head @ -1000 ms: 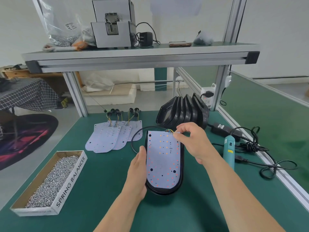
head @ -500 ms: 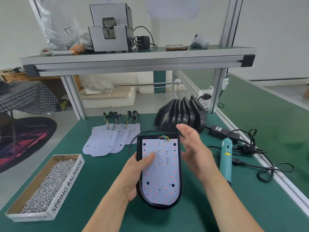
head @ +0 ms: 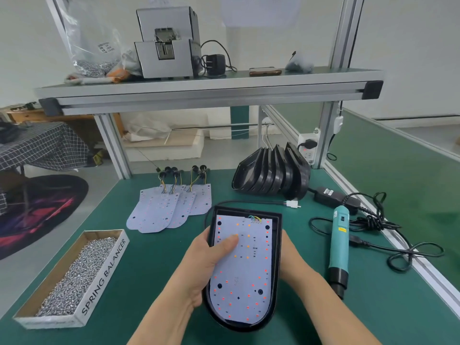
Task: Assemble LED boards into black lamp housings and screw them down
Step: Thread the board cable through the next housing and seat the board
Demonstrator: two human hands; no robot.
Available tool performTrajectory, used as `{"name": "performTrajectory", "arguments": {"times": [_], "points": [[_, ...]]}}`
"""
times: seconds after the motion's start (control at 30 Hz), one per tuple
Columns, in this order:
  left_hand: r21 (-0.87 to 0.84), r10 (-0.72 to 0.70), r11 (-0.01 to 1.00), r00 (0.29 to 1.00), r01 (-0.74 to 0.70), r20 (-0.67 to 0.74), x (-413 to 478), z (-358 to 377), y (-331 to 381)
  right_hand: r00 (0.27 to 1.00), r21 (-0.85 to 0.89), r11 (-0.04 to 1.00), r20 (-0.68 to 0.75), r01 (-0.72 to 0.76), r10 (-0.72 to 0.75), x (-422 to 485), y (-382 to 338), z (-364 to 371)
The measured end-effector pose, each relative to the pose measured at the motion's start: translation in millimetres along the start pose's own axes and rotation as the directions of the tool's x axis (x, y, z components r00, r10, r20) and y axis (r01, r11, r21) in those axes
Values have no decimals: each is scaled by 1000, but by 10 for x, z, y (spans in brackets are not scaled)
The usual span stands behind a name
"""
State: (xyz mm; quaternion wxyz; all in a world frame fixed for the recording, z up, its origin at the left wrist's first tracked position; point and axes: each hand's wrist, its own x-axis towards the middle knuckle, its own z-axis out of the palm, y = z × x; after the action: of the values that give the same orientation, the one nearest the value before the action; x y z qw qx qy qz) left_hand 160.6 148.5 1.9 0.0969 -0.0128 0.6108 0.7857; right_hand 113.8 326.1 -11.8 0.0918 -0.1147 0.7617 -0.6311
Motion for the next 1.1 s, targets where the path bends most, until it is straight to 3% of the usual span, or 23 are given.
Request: {"name": "performTrajectory", "arguments": {"times": [0.1, 0.13, 0.23, 0.27, 0.33, 0.4, 0.5, 0.57, 0.7, 1.0, 1.1], "points": [[57, 18, 998, 998, -15, -52, -3, 16, -2, 998, -93, 996, 60, -16, 21, -61, 42, -83], [67, 28, 997, 998, -24, -63, -4, 10, 13, 999, -33, 999, 42, 17, -15, -94, 51, -117], [132, 66, 990, 991, -51, -115, -15, 2, 44, 989, 380, 923, -149, 59, -2, -207, 13, -204], [159, 73, 986, 988, -51, -133, -24, 16, 47, 988, 391, 918, -155, 69, -8, -229, -5, -204], [218, 86, 975, 985, -52, -150, -45, 66, 41, 987, 196, 978, -154, 70, -40, -253, -41, -123], [266, 94, 963, 982, -48, -163, -61, 123, 45, 954, 78, 993, -294, 90, -63, -245, -42, -31], [279, 102, 959, 975, -44, -198, -68, 125, 52, 940, 199, 972, -336, 127, -54, -245, -18, 12], [198, 84, 979, 979, -46, -184, -68, 98, 66, 942, 270, 954, -335, 132, -35, -261, -9, 24], [208, 98, 975, 990, -76, -99, -74, 43, 99, 943, 302, 947, -333, 108, -1, -270, 13, 99], [181, 184, 970, 974, -159, -129, -80, 52, 109, 963, 447, 890, -267, 86, 41, -314, 39, 166], [215, 213, 960, 966, -179, -146, -66, 76, 106, 964, 406, 910, -265, 89, 24, -336, 12, 219]]}}
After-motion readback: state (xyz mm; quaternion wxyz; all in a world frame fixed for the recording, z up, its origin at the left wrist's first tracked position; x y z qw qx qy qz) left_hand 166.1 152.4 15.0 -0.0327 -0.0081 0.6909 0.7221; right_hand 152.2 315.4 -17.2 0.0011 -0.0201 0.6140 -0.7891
